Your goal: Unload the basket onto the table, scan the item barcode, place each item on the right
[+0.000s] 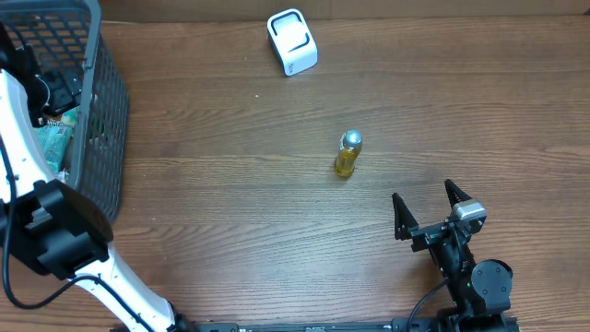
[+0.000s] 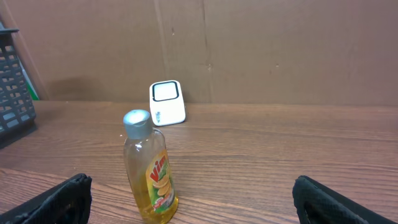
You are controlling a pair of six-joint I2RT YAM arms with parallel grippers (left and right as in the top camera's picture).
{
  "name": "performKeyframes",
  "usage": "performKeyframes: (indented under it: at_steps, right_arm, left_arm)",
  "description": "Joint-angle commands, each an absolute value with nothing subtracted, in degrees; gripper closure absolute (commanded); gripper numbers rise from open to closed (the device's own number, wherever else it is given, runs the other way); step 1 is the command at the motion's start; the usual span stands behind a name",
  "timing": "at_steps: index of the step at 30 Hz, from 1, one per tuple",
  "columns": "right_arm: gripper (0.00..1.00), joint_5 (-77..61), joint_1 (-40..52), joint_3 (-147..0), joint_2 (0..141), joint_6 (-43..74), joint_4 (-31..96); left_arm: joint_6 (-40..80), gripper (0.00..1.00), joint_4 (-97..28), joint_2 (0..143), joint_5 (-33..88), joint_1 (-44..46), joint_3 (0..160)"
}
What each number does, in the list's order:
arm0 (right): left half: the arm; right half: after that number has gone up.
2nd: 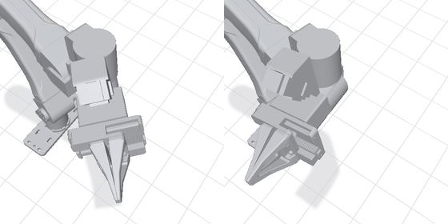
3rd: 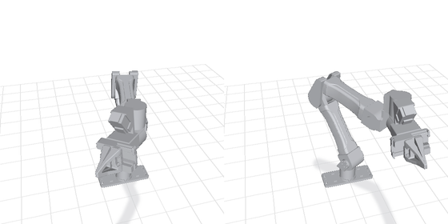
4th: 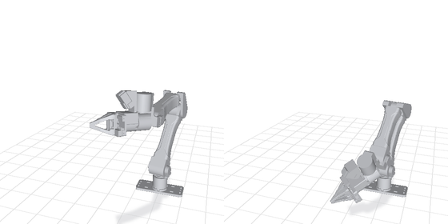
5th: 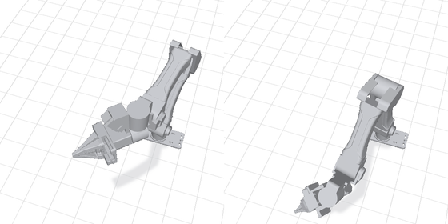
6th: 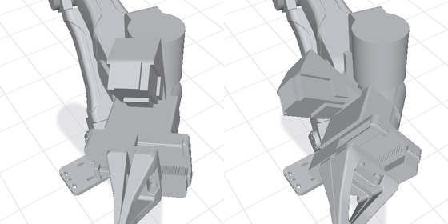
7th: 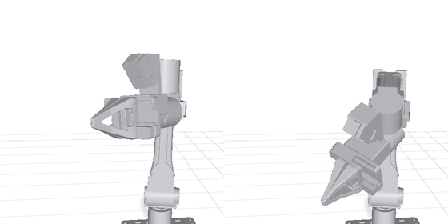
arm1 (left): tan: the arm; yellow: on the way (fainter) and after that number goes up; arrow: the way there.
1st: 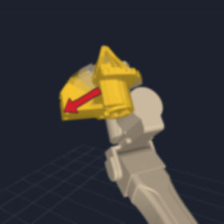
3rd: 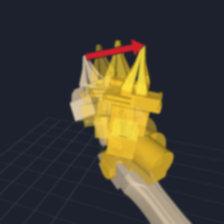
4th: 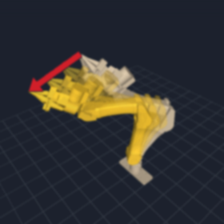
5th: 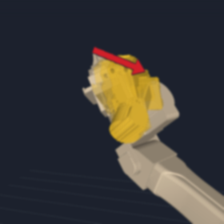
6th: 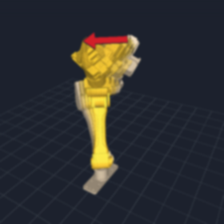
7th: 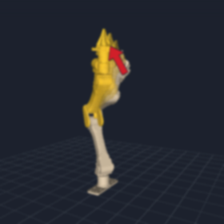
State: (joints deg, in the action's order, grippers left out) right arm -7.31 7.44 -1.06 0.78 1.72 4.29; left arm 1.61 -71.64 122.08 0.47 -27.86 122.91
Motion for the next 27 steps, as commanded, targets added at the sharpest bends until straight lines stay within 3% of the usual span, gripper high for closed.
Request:
performKeyframes:
  at_steps: [1, 10, 19, 22, 27]
  right_arm:
    - [0.0, -7.6, 7.3, -0.4, 0.2, 1.6, 4.0]
    - [0.0, -7.6, 7.3, -0.4, 0.2, 1.6, 4.1]
    - [0.0, -7.6, 7.3, -0.4, 0.2, 1.6, 4.1]
    - [0.0, -7.6, 7.3, -0.4, 0.2, 1.6, 4.0]
    - [0.0, -7.6, 7.3, -0.4, 0.2, 1.6, 4.0]
  left_arm:
    - [-2.7, 0.0, -71.3, 125.4, 3.0, -27.8, 123.9]
    - [-4.3, 0.02, -70.2, 130.4, 4.7, -27.8, 123.9]
    - [-4.3, 0.23, -71.0, 133.1, 4.7, -27.8, 123.9]
    - [-4.3, 0.35, -71.2, 133.2, 4.5, -27.8, 123.9]
    - [-4.3, 0.3, -71.6, 133.2, 4.5, -27.8, 123.9]
